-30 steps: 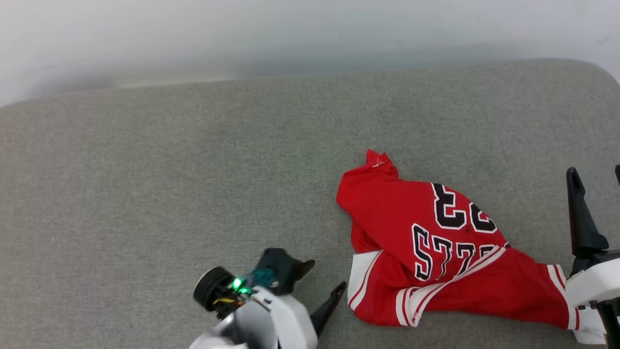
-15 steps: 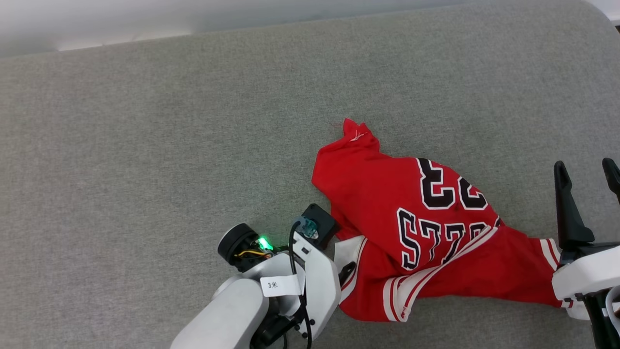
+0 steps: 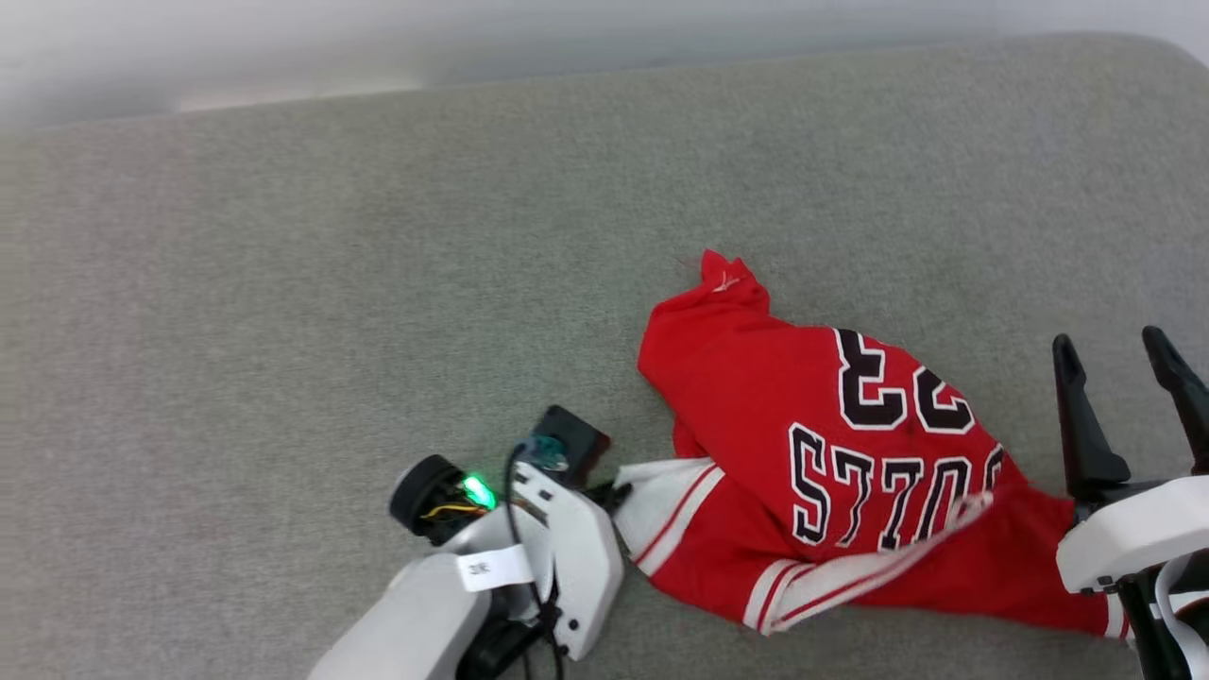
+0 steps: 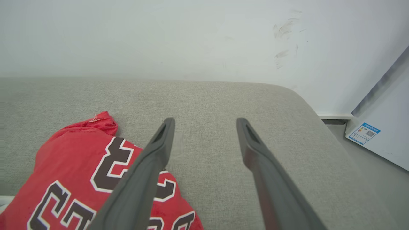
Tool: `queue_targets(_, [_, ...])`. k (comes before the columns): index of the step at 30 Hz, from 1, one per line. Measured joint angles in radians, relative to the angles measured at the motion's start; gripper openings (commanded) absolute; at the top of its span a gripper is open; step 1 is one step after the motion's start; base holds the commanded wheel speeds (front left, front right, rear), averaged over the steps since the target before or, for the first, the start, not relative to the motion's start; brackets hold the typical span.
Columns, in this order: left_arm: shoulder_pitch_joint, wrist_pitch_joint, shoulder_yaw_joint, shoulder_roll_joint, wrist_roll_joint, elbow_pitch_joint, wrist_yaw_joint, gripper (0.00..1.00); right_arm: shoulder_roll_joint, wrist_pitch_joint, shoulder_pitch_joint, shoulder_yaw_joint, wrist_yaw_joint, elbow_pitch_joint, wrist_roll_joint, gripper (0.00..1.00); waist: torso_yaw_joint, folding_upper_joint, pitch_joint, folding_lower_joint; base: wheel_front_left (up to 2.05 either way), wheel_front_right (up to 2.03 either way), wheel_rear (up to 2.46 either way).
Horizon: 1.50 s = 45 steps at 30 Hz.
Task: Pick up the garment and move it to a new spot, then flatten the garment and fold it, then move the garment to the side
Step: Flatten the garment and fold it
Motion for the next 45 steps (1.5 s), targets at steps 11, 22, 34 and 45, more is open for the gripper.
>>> queue_targets(11, [0.153,-0.174,0.249,0.131,-0.031,-0.199,0.212,0.00,-0.024,0.028,0.029,0.036,0.000,0.031,0.011,1.00,0.118,0.0000,-0.099,0.0000,0.00,0.00,0.00])
queue_targets(22, [0.401,-0.196,0.357,0.197,-0.105,-0.188,0.296,0.00,-0.024,0.044,0.043,0.055,0.000,0.068,0.014,1.00,0.171,0.0000,-0.113,-0.0001,0.00,0.00,0.00])
queue_targets(34, [0.354,-0.428,0.350,0.184,-0.039,-0.152,0.249,1.00,-0.045,0.087,0.049,0.095,0.000,0.084,0.026,1.00,0.182,0.0000,-0.158,-0.0001,0.00,0.00,0.00])
queue_targets(45, [0.301,-0.658,0.337,0.201,0.104,-0.278,0.232,1.00,-0.223,0.510,0.070,0.235,0.000,-0.055,0.158,1.00,0.181,0.0000,-0.168,-0.0001,0.00,0.00,0.00])
